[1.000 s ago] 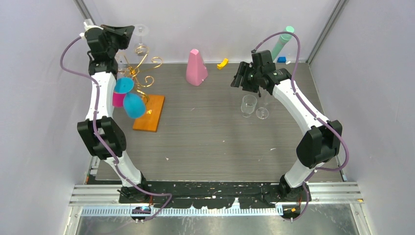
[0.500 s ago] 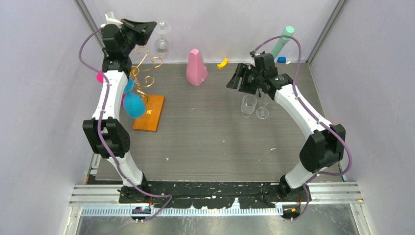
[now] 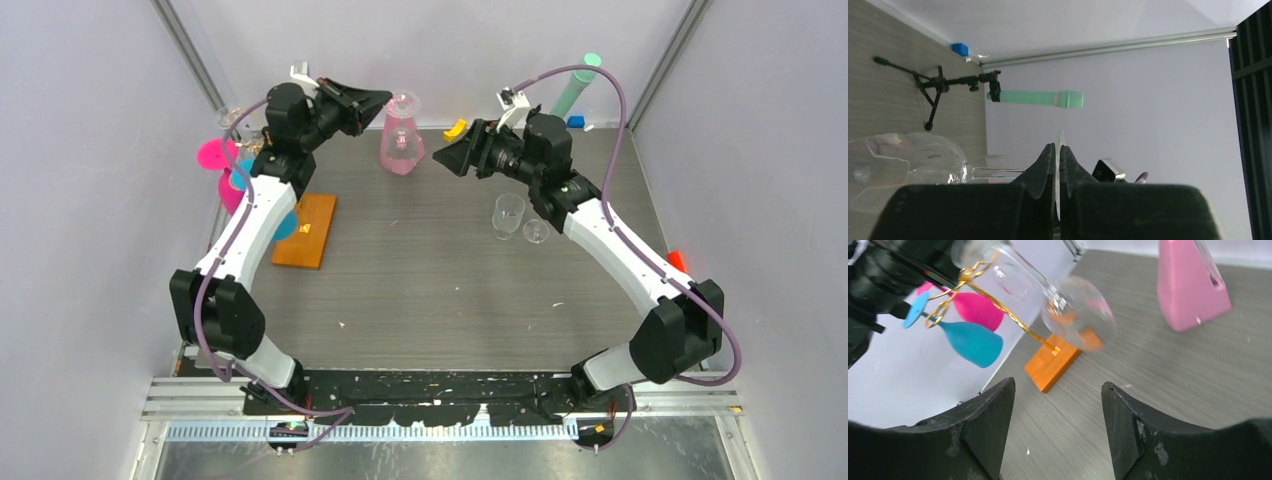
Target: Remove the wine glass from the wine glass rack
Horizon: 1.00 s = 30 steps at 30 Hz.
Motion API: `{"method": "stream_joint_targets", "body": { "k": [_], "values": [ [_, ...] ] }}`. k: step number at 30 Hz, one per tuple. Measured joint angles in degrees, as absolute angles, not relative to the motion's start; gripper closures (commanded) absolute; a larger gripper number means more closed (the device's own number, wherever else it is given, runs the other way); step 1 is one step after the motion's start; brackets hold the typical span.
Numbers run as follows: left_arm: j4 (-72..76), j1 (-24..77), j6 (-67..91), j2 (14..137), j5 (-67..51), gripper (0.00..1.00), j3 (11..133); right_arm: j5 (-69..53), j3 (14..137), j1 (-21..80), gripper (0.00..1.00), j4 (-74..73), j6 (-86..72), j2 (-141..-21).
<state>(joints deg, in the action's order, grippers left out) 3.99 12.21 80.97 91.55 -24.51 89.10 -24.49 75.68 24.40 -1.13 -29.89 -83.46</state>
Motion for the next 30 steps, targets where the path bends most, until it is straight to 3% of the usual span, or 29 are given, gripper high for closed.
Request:
{"method": "stream_joint_targets", "body": {
  "k": [9, 13, 15, 20, 27, 29, 30],
  "values": [
    [4.2, 16.4, 88.2, 84.8, -24.6, 1.00, 78.3, -24.5, 68.0, 30.8, 0.33, 19.0, -21.6, -81.9],
    [4.3, 17.3, 90.8, 82.7, -24.7, 1.00, 75.4, -24.5, 65.1, 32.6, 0.50, 27.2, -19.2, -82.4],
    [4.4, 17.4, 91.8, 81.5, -24.7, 1.00, 74.1, -24.1, 64.6, 32.9, 0.53, 30.0, -19.2, -83.0],
    [4.5, 17.6, 94.2, 77.5, -24.7, 1.00, 70.7, -23.9, 64.6, 33.3, 0.58, 33.5, -19.4, -84.4],
    [6.5, 17.7, 96.6, 75.7, -24.7, 1.00, 69.3, -24.6, 64.6, 34.4, 0.56, 35.4, -19.6, -85.6],
    [6.8, 17.7, 97.2, 75.7, -24.7, 1.00, 68.9, -24.6, 64.7, 34.6, 0.58, 35.5, -19.6, -86.1],
    [6.8, 17.7, 97.3, 75.7, -24.7, 1.00, 68.8, -24.7, 64.7, 34.7, 0.63, 35.6, -19.7, -86.4]
  ]
}}
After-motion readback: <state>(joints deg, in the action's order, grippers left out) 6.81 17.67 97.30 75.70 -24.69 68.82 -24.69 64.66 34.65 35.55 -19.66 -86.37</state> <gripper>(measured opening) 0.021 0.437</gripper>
